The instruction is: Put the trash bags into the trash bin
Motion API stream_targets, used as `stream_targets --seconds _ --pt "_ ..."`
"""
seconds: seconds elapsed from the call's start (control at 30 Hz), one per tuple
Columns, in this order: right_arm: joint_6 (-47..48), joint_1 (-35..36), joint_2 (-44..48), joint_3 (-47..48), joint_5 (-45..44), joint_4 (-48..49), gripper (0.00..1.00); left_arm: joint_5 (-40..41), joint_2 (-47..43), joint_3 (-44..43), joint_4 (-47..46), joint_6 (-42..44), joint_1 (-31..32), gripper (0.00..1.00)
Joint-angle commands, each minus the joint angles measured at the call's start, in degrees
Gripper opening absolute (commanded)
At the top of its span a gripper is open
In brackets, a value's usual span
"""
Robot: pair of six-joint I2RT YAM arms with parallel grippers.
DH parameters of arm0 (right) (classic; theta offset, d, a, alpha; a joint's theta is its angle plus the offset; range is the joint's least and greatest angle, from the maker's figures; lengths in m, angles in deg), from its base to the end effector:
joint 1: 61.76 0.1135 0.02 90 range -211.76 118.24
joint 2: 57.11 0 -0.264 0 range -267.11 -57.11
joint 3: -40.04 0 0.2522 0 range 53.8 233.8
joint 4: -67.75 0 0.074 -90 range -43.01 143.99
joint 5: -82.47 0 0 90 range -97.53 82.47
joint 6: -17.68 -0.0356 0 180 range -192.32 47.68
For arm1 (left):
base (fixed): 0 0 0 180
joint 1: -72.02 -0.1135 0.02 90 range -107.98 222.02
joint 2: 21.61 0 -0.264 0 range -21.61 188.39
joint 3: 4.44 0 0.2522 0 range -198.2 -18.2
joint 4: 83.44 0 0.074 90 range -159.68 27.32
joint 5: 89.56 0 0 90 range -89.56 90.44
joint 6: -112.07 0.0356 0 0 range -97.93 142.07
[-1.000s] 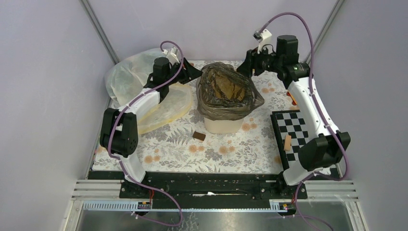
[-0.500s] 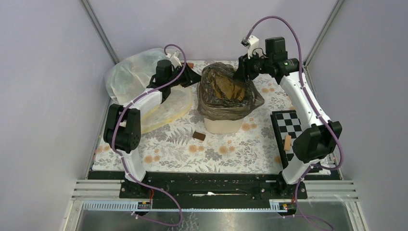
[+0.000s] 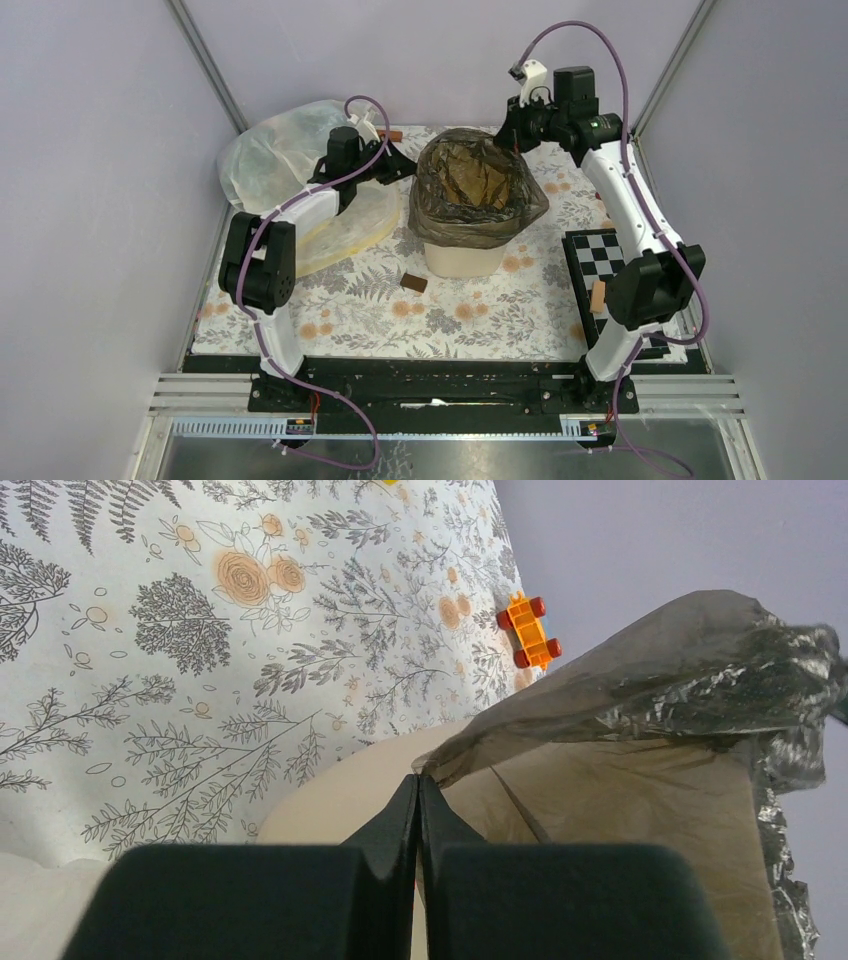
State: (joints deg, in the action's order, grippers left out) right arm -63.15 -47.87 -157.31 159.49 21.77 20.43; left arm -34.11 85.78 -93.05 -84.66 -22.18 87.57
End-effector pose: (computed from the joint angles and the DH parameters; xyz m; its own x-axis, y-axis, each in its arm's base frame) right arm 0.3817 0.1123 0.4070 -0.3508 -0.2299 -0.9078 -0.6933 0.7154 0.0867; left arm 0.4148 -0.1364 0.2531 -0.7258 -0.3946 -0.5635 0.3285 0.5210 -0.7878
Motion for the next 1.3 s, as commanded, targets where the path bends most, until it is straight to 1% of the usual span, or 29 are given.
stream_targets --seconds 0.0,0.1,0.37,0.57,0.83,0.9,1.0,1.1,1.13,1.17,1.27 --pt "-7.9 -4.3 -2.1 3.4 0.2 4.4 0.00 -1.0 0.0 -1.7 -0.9 2.3 -0.3 0.00" --pt "-11.1 -6.1 -3.8 3.8 1.9 5.3 0.00 -0.6 -0.4 -1.3 -0.4 2.9 -0.3 0.00" --pt "-16.6 -7.7 -9.4 3.8 1.4 5.8 0.00 -0.8 -0.3 0.4 -0.9 2.9 -0.3 0.00" --pt "-20.1 -8.9 -7.8 -4.1 1.8 11.6 0.00 -0.7 -0.8 2.1 -1.7 2.9 -0.1 0.00" --pt "-26.4 -9.0 -6.8 -16.5 3.8 22.6 0.00 -0.7 -1.1 4.2 -3.6 2.1 0.4 0.00" --pt "-27.6 -9.0 -7.1 -18.4 4.3 24.4 0.00 -0.3 -1.3 4.6 -3.6 2.2 0.4 0.00" --pt "-28.0 -9.0 -7.4 -18.7 3.8 24.4 0.01 0.2 -2.0 4.6 -3.1 2.6 0.4 0.00" --pt "-27.9 -9.3 -6.1 -17.2 0.9 22.6 0.15 2.0 -3.6 4.1 -1.7 3.5 0.4 0.01" --pt "-27.8 -9.6 -5.4 -16.5 -0.1 21.7 0.21 3.0 -4.5 4.1 -1.5 3.8 0.3 0.06" --pt "-27.8 -9.9 -4.7 -15.8 -1.4 20.9 0.29 4.2 -5.7 4.3 -1.0 4.1 0.3 0.14" --pt "-27.4 -10.6 -2.2 -14.1 -6.0 17.7 0.43 9.4 -10.3 6.1 -0.7 4.5 0.3 0.35"
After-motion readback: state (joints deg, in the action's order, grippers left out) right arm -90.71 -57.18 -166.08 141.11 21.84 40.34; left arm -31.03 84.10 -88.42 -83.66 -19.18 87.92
